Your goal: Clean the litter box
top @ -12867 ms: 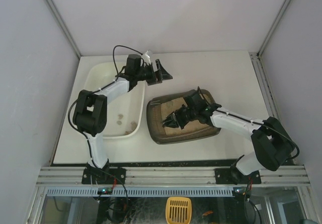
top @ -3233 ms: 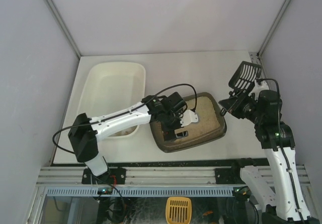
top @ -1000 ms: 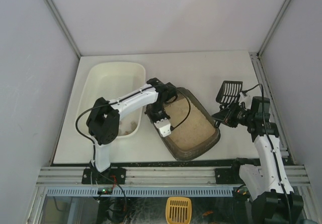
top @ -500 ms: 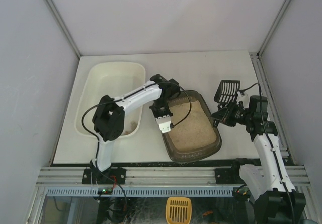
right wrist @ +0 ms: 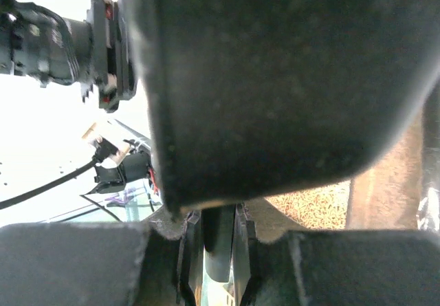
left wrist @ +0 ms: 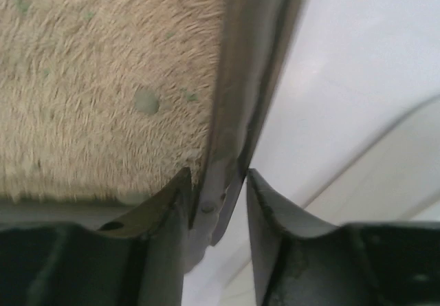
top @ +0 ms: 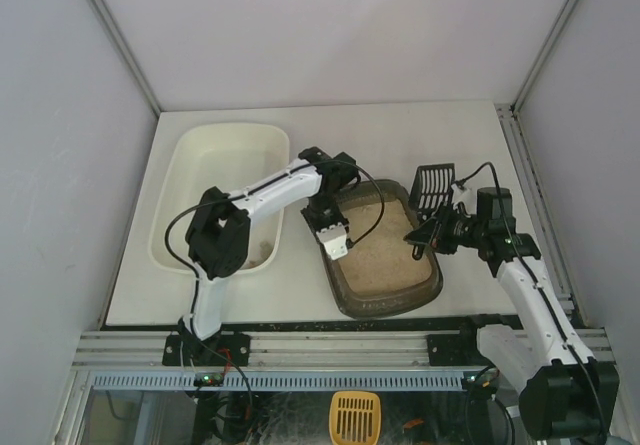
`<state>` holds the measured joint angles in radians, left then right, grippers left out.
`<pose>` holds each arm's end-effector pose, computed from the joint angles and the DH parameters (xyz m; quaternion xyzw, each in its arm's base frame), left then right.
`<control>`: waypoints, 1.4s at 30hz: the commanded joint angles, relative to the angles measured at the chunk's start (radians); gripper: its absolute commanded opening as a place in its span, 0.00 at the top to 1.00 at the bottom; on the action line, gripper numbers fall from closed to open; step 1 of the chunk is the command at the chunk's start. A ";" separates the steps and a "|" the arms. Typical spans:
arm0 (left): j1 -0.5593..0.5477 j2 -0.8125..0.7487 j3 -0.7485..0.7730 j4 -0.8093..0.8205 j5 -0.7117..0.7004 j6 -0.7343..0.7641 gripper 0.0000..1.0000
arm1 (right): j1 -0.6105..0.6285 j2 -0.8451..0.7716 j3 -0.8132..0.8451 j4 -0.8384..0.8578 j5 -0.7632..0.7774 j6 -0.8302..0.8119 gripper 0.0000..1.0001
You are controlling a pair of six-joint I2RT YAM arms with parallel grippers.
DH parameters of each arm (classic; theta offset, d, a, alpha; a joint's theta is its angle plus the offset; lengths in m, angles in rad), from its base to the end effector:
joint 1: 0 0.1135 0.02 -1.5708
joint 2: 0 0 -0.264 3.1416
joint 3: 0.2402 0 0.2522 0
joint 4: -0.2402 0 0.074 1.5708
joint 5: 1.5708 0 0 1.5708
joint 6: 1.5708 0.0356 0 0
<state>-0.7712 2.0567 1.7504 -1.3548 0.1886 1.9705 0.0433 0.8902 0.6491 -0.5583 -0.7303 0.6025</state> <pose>0.2715 -0.2732 0.2218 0.9739 0.2017 -0.1030 0.0160 0.1750 0.0314 0.2464 0.1097 0.8689 0.4253 0.2283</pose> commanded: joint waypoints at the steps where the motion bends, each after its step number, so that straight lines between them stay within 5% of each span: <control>1: 0.004 -0.103 0.059 0.303 0.116 -0.119 0.56 | 0.071 0.013 0.061 -0.007 0.068 -0.008 1.00; 2: 0.004 -0.118 0.056 0.307 0.121 -0.139 0.53 | 0.089 0.016 0.078 -0.025 0.078 -0.007 1.00; 3: 0.004 -0.134 0.047 0.319 0.131 -0.154 0.10 | 0.108 0.016 0.096 -0.044 0.090 -0.006 1.00; 4: 0.004 -0.154 0.031 0.343 0.138 -0.173 0.01 | 0.125 0.016 0.115 -0.061 0.100 -0.001 1.00; 13: 0.021 -0.349 -0.091 0.477 0.223 -0.398 0.00 | 0.236 0.086 0.312 -0.357 0.177 0.094 1.00; 21: 0.182 -0.166 0.234 0.632 0.480 -1.294 0.00 | 0.320 0.198 0.348 -0.491 -0.052 0.353 1.00; 25: 0.277 -0.034 0.357 0.799 0.661 -1.738 0.00 | 0.407 0.135 0.321 -0.374 -0.014 0.589 1.00; 29: 0.339 -0.020 0.246 1.117 0.690 -2.039 0.00 | 0.517 0.088 0.222 -0.145 0.023 0.874 1.00; 37: 0.345 0.019 0.075 1.539 0.684 -2.384 0.00 | 0.662 0.233 0.091 0.229 0.049 1.041 1.00; 42: 0.348 0.038 0.006 1.693 0.707 -2.513 0.00 | 0.623 0.250 0.027 0.370 0.115 1.075 1.00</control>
<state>-0.4255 2.0838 1.7950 0.1177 0.8482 -0.3614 0.6952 1.1553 0.7040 -0.4263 -0.6670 1.5692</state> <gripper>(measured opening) 0.996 0.139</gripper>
